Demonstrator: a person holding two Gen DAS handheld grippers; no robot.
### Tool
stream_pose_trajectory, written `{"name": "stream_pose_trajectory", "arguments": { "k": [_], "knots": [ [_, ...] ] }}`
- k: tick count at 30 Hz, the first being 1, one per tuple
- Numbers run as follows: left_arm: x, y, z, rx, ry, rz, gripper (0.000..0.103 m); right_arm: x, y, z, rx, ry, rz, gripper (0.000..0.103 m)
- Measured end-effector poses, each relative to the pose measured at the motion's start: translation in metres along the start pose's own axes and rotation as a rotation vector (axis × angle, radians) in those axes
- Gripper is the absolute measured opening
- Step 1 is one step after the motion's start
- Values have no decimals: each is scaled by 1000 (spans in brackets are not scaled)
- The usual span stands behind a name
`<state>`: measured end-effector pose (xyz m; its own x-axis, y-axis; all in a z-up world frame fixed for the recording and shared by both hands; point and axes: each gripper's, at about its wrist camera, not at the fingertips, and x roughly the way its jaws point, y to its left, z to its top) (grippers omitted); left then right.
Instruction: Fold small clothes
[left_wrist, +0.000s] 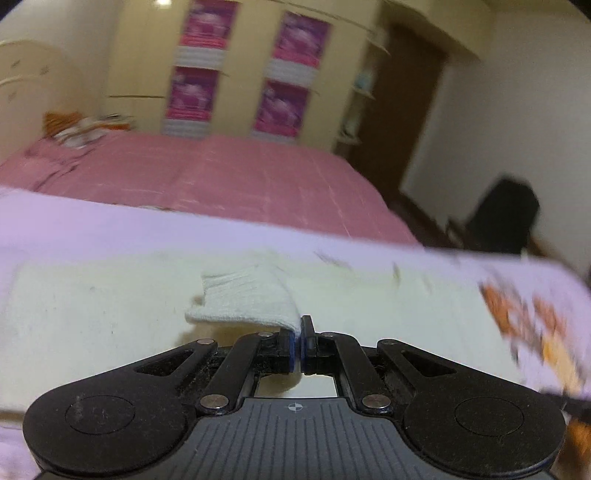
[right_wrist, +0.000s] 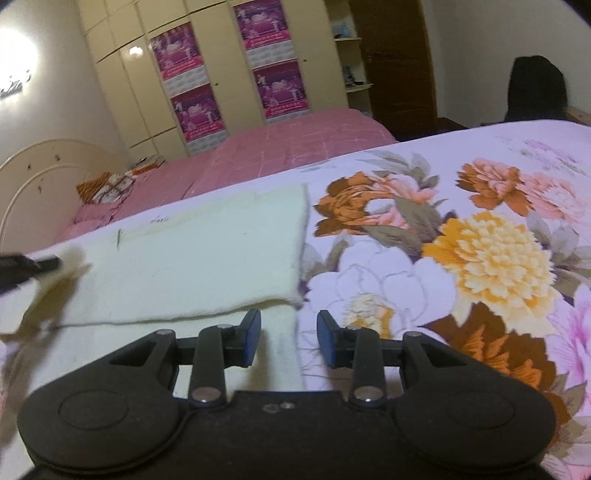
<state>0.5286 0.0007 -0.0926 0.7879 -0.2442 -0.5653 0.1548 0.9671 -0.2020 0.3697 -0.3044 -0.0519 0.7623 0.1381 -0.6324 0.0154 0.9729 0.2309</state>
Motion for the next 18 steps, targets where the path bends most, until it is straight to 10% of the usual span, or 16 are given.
{"name": "stream_pose_trajectory", "arguments": {
  "k": [4, 5, 7, 18],
  "knots": [
    [2, -44, -10, 143, 20, 29, 12, -2, -5, 1, 30, 7, 13, 35],
    [-6, -49, -15, 170, 10, 26, 43, -1, -4, 1, 37, 9, 21, 38],
    [-33, -43, -20, 148, -59, 12, 71, 1, 1, 3, 54, 9, 53, 43],
    [-116, 91, -58, -102, -49, 316, 71, 57, 79, 21, 38, 52, 241, 43]
  ]
}}
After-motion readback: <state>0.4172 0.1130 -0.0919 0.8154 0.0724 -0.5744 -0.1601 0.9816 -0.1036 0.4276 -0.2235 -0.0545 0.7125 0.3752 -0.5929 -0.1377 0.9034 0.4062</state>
